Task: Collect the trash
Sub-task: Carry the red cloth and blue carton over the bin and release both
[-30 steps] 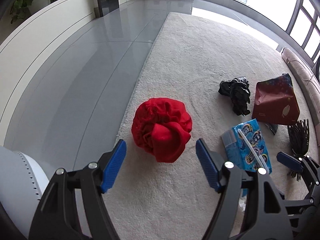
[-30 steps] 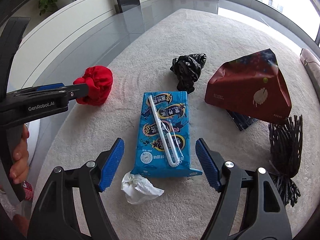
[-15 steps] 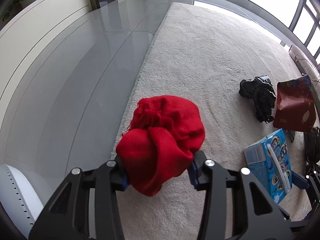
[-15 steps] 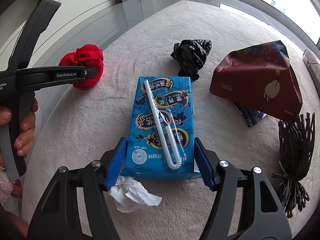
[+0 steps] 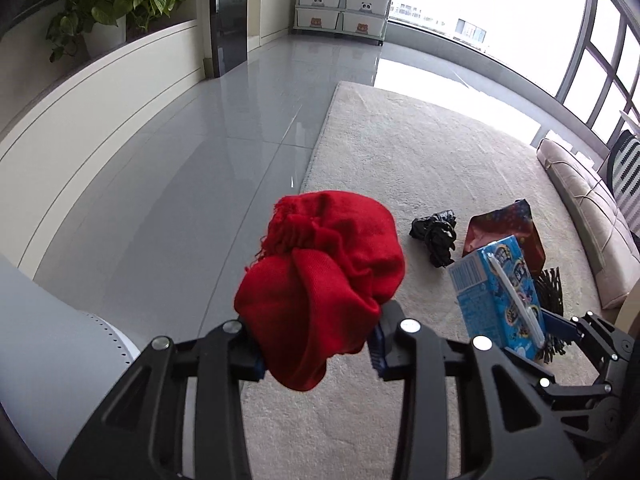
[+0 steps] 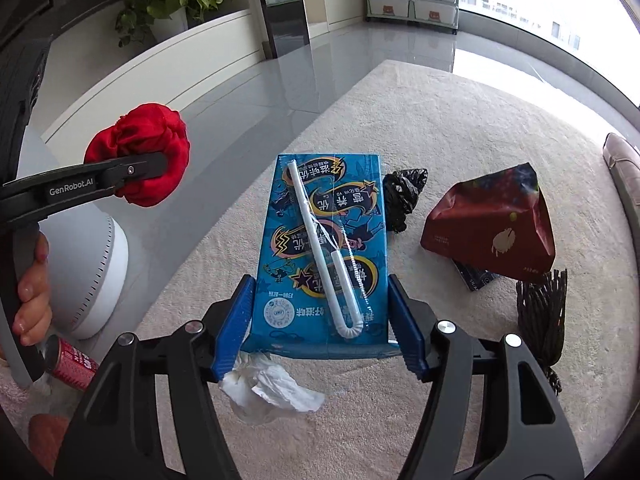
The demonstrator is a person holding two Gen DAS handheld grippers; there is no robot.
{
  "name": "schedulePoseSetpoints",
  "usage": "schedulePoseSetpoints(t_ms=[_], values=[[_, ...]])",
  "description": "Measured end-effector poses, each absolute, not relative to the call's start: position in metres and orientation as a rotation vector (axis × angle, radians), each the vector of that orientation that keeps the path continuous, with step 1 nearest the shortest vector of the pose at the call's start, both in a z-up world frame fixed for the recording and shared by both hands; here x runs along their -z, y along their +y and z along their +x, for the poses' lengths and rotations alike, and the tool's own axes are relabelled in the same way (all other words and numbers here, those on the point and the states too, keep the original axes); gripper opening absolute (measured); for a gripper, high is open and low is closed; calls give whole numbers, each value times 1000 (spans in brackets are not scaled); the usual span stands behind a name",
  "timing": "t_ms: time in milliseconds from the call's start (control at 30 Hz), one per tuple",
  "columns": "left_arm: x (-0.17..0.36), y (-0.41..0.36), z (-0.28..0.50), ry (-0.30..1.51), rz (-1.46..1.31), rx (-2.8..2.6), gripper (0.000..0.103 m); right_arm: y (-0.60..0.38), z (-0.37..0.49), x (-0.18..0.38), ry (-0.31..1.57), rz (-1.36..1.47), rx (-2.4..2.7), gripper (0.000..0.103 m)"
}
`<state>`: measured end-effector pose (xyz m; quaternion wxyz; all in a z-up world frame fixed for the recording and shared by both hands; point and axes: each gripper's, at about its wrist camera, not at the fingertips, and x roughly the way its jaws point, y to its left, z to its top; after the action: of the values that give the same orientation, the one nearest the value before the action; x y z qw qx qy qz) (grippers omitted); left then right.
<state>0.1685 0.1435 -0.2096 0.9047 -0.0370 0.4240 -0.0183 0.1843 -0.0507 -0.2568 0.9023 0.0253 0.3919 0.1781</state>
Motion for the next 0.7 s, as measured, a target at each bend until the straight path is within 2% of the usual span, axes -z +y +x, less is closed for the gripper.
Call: schedulePoseSetpoints(t_ms=[300, 700], values=[[106, 185, 80, 752, -60, -41, 37, -14, 126, 161, 672, 3, -491, 63], [46, 269, -30, 667, -78, -246, 37, 78, 70, 65, 543, -73, -730, 63]])
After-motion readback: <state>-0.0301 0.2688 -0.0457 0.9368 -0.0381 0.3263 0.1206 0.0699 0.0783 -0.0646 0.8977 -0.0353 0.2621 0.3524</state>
